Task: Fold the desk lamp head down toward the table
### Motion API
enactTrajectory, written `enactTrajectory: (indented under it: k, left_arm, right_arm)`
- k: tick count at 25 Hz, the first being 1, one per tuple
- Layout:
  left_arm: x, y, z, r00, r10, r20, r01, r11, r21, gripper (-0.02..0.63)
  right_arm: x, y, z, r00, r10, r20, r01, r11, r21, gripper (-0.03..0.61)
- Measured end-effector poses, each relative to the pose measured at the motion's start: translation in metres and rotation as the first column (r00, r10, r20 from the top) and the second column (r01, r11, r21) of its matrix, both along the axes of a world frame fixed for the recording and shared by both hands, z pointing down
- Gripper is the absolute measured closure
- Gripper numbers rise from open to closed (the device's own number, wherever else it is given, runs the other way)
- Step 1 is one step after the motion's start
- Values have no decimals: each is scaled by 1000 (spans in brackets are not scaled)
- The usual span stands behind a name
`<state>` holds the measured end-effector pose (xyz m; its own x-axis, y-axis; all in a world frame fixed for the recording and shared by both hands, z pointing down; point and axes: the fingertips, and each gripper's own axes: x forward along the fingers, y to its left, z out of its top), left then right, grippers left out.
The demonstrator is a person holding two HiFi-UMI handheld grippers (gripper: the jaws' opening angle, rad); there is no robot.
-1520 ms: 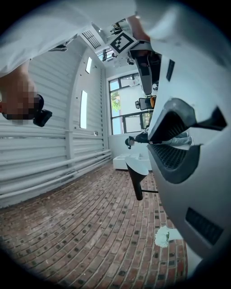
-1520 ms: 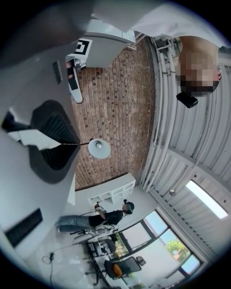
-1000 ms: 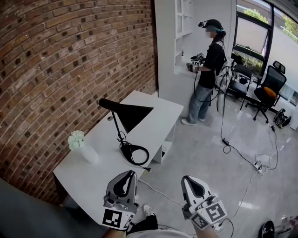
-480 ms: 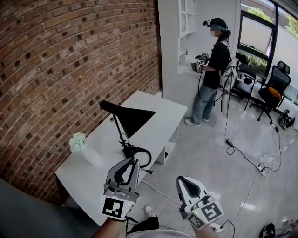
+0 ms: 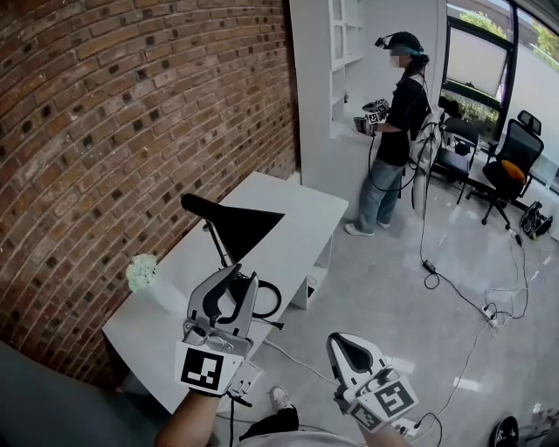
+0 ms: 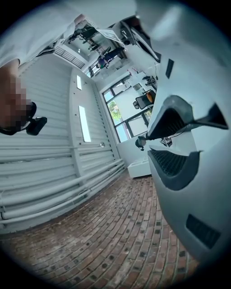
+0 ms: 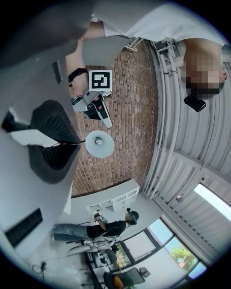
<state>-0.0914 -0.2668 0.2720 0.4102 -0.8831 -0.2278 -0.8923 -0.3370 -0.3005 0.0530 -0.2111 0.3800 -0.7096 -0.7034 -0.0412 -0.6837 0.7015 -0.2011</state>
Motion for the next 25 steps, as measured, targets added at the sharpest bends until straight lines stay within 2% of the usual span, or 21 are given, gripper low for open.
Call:
enactTrajectory:
  k: [11,15,19,21,25]
  left_arm:
    - [13,-33,-17,985,31,168,-35,999,20,471]
    - [21,-46,-16,966,53,253,-64,997,35,442]
    - [26,-56,-17,934,67,352,-93,994,57,437]
    - [29,-59,-18,927,79,366,-107,993,54,437]
    - [30,-67,-11,929,117,351,-130,992,11,437]
  right_arm:
    - [2,-5,0,1000,1,12,-2,1000,5,560]
    - [4,-9,0,1000,9,15,-9,1000,2,560]
    - [4,-13,2,1000,19,15,-19,1000,-6,560]
    - [6,-16,4,1000,26,16,-26,1000,-10,560]
    - [8,-21,4,999,35,19,-35,999,-15,560]
